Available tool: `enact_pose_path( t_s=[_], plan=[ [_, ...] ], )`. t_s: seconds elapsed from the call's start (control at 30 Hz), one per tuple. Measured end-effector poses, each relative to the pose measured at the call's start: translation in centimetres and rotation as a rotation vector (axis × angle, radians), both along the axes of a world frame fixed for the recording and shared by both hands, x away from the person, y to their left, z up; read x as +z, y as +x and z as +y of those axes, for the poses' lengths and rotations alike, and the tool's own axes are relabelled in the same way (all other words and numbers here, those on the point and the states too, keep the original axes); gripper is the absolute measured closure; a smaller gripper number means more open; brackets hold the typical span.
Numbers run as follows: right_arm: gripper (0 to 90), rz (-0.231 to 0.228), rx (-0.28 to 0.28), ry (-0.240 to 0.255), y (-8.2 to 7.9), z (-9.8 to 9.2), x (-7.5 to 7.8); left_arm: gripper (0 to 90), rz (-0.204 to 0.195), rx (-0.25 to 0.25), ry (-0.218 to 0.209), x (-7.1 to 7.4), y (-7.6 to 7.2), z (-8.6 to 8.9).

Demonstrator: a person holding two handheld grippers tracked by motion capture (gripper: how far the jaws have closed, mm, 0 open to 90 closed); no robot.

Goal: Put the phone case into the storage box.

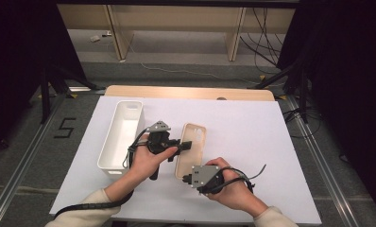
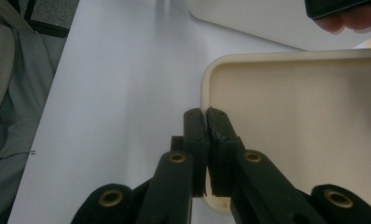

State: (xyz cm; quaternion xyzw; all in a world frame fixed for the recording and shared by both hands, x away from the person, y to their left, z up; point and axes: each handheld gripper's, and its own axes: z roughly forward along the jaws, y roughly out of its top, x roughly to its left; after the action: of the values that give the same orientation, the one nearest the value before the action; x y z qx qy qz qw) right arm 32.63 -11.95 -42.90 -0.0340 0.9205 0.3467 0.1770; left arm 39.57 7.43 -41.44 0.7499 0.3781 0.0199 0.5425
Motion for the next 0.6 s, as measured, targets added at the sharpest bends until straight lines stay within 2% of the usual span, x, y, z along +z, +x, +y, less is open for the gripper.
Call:
enact_pose_path(
  t_s=[0.07, 0.37, 0.4, 0.43, 0.47, 0.6],
  plan=[
    [88.3, 0.003, -0.003, 0.001, 0.0, 0.0, 0.0, 78.0, -0.007, -0.005, -0.019, 0.2, -0.2, -0.1],
    [87.0, -0.005, -0.017, 0.007, 0.1, 0.2, -0.1, 81.3, -0.022, -0.007, -0.05, 0.7, -0.7, -0.1],
    [82.4, 0.007, -0.036, 0.013, 0.2, 0.1, -0.1, 81.8, -0.045, -0.007, -0.033, 0.9, -0.8, -0.1],
    [82.4, 0.007, -0.036, 0.013, 0.2, 0.1, -0.1, 81.8, -0.045, -0.007, -0.033, 0.9, -0.8, -0.1],
    [77.8, 0.017, -0.063, 0.027, 0.3, -0.1, -0.1, 81.9, -0.065, 0.004, -0.032, 1.0, -0.8, 0.1],
    [68.8, 0.022, -0.11, 0.059, 0.4, -0.4, 0.0, 82.0, -0.079, 0.019, -0.038, 1.4, -0.7, 0.5]
  ],
)
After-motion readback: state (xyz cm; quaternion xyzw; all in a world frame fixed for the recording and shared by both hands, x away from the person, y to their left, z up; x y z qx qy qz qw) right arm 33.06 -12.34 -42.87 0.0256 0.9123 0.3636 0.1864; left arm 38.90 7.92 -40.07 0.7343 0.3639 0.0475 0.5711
